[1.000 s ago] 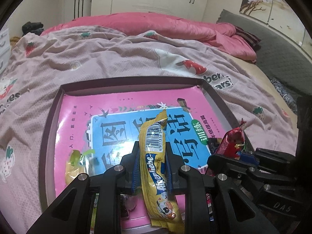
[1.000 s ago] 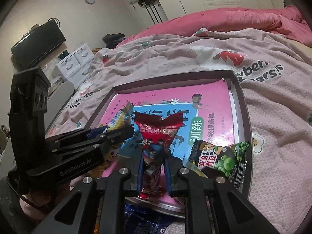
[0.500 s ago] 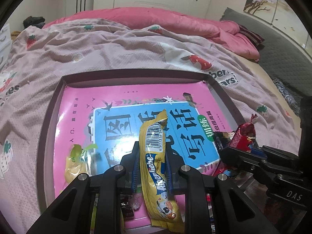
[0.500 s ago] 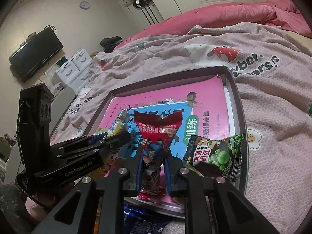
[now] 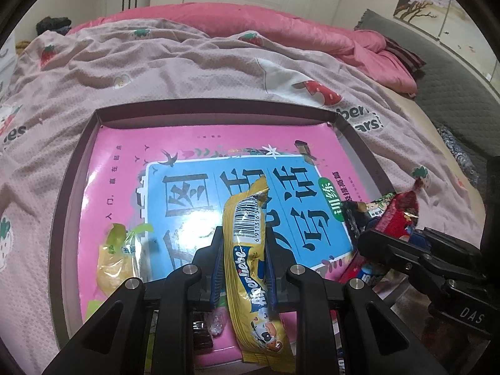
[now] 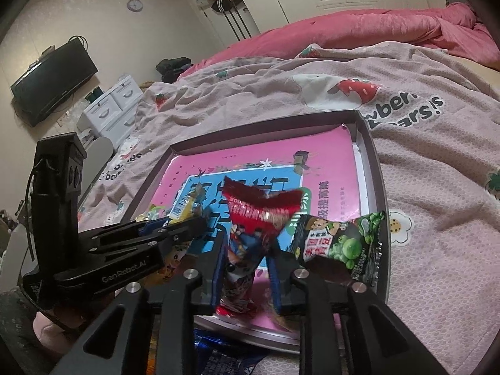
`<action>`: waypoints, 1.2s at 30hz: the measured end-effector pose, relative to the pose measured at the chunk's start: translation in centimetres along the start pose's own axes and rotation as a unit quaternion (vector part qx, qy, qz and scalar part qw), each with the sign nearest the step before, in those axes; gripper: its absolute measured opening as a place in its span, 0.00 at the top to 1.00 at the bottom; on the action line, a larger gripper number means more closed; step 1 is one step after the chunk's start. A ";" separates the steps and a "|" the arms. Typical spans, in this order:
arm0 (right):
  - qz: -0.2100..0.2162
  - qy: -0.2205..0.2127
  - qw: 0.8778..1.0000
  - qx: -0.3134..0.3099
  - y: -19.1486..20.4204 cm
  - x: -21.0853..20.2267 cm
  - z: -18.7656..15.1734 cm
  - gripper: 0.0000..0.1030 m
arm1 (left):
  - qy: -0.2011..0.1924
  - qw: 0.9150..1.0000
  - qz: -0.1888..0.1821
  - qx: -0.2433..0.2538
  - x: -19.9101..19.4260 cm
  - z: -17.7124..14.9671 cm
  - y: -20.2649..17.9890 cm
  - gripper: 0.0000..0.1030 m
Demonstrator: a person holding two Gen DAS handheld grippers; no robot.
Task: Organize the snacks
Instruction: 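Lower the yellow wafer bag into the tray and open left while right releases the red bag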
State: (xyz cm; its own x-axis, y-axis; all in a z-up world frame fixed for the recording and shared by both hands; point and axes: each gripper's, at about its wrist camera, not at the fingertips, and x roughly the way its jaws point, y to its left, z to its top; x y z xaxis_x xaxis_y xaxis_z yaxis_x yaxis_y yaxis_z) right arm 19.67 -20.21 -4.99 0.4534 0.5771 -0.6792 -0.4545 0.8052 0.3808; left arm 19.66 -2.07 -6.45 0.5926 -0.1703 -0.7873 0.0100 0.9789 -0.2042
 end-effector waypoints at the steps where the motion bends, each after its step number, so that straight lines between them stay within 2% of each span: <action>1: 0.001 0.000 1.000 0.002 -0.1 0.0 0.0 0.69 | 0.002 1.000 -0.001 -0.001 0.0 0.0 0.0 0.78; 17: -0.007 -0.007 1.000 0.016 -0.7 -0.5 0.2 0.68 | 0.010 1.000 -0.007 -0.005 0.1 0.0 0.1 0.76; 29: -0.016 -0.015 1.000 0.010 -0.6 -0.9 0.4 0.62 | 0.003 1.000 -0.010 -0.009 -0.8 0.2 0.1 0.61; 36: -0.019 -0.022 1.000 0.007 -0.6 -1.3 0.5 0.61 | -0.006 1.000 -0.012 -0.015 -1.9 0.7 0.4 0.59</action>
State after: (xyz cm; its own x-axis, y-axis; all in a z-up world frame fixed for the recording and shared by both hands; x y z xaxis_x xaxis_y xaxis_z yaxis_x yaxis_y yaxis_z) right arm 19.72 -21.34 -4.01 0.5032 0.5518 -0.6651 -0.4256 0.8280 0.3650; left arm 19.12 -1.27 -4.60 0.6029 -0.1920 -0.7744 -0.0003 0.9705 -0.2410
